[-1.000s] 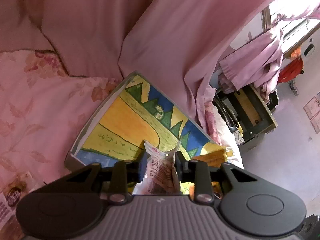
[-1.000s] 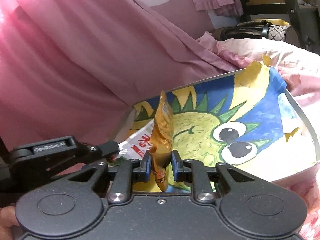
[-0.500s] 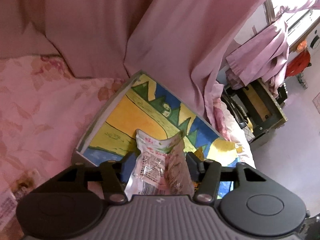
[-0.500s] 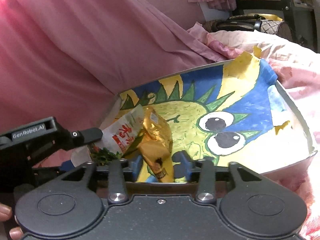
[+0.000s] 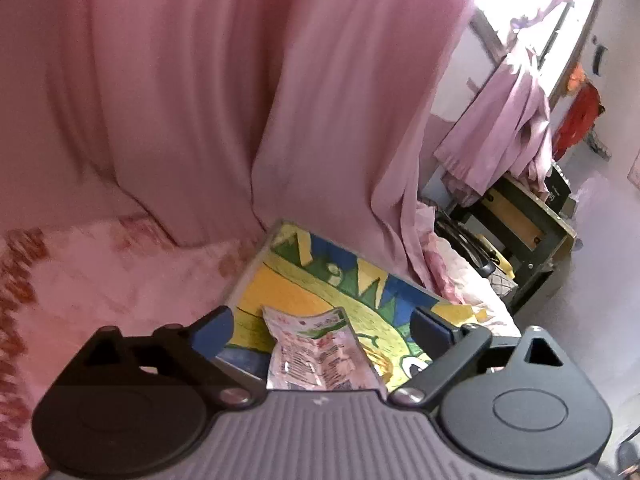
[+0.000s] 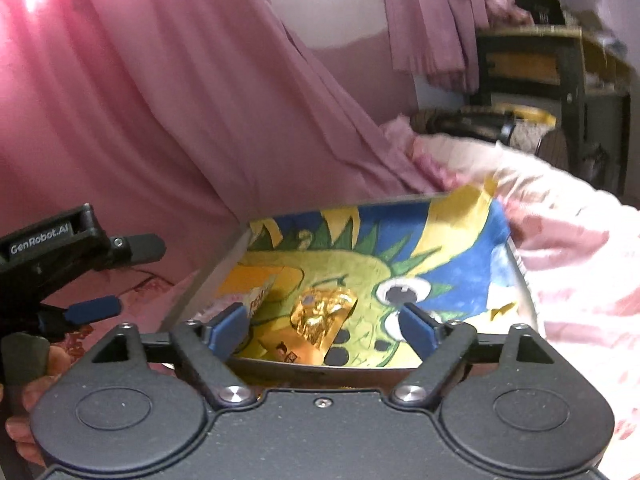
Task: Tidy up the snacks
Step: 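Open and withdraw both tools from the tray back toward the snack pile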
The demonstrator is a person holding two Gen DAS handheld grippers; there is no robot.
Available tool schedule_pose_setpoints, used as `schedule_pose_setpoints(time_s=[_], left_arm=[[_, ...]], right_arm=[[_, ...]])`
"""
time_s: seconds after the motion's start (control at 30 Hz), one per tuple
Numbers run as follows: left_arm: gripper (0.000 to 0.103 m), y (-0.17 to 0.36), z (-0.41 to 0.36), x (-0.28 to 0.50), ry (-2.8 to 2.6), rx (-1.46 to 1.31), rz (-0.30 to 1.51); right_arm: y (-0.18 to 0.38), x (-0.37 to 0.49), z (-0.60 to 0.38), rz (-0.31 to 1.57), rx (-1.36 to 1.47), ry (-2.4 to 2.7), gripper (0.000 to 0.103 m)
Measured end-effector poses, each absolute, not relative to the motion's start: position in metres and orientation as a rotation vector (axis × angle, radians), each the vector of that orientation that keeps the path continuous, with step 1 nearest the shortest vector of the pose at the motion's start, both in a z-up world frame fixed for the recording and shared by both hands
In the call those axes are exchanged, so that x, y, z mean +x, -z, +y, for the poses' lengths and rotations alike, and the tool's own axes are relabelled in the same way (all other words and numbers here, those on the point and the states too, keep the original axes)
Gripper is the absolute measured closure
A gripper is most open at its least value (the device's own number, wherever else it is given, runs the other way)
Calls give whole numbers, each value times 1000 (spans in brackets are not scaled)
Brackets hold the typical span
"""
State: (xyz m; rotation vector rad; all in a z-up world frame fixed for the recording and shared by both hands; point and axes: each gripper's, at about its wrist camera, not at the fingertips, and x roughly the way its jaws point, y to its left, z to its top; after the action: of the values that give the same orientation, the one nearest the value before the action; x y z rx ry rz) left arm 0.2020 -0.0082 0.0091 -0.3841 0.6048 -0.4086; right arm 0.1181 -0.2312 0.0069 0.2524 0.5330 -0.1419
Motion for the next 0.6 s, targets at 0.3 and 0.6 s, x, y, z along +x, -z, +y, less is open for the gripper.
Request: schedule_pose_setpoints(time_s=[0.3,0.6], left_arm=[[1,-34,4,145,358,-260,547],[0,-38,13,92,331,-174,567]], right_arm=[[-35,62,-221,441,171,134,5],[-49,7,-215,420,166,151,4]])
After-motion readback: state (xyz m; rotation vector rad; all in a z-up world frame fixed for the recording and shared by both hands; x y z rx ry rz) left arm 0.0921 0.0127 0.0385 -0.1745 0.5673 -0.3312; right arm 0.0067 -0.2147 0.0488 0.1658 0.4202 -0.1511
